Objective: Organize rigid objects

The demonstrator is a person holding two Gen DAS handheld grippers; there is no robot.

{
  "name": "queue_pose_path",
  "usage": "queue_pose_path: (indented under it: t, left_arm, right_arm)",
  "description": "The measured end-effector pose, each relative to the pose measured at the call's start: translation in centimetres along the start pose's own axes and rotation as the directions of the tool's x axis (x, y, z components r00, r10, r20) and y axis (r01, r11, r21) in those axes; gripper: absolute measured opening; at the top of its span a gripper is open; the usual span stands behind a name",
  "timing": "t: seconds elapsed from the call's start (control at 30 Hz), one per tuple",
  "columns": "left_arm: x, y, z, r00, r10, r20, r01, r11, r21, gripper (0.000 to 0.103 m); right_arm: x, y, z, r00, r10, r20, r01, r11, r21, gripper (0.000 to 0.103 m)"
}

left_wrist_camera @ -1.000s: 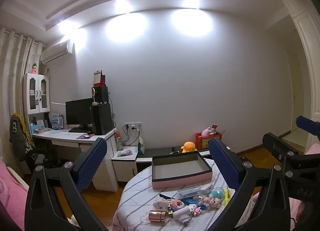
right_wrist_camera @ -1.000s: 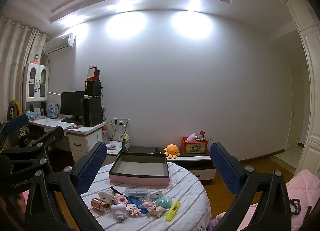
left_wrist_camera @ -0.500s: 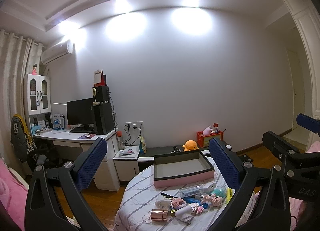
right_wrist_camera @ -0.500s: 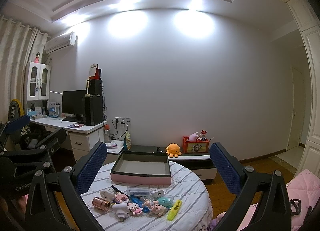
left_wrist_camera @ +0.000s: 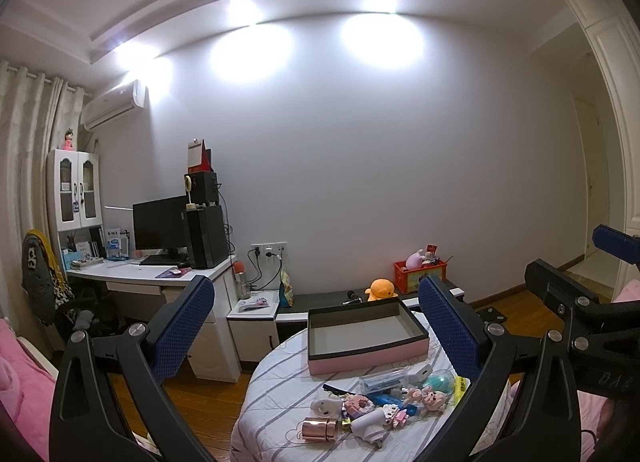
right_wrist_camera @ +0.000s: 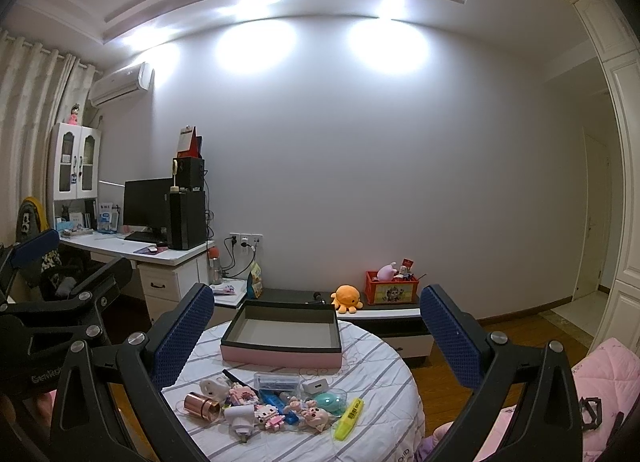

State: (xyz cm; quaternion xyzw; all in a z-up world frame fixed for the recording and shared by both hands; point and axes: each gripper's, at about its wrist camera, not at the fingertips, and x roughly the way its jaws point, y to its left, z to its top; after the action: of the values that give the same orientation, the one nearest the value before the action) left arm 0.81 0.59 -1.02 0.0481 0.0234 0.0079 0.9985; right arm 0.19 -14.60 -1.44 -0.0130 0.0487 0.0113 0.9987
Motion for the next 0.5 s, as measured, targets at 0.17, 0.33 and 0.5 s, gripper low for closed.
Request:
queue_pose_path:
  t: [0.17, 0.33, 0.5]
  left_arm:
    - [-0.06, 0.18, 0.0, 1.0, 0.002, 0.001, -0.002, 1.0, 0.002, 0.103]
    - [-0.01, 0.03, -0.05, 1.0, 0.001, 0.0, -0.001, 1.0, 0.003, 0.103]
    - [0.01, -0.02, -0.08, 1.0, 0.0, -0.001, 0.0, 1.0, 0.003, 0.103]
  right_arm:
    - [0.08, -0.18, -0.06, 1.0, 0.0, -0.002, 0.0, 1.0, 0.002, 0.103]
    - [0.07, -0.17, -0.07, 1.0, -0.001, -0.004, 0.001, 1.0, 0.004, 0.103]
    - [0.1, -0.17, -0.09, 1.0, 0.0, -0.006, 0.0, 1.0, 0.001, 0.103]
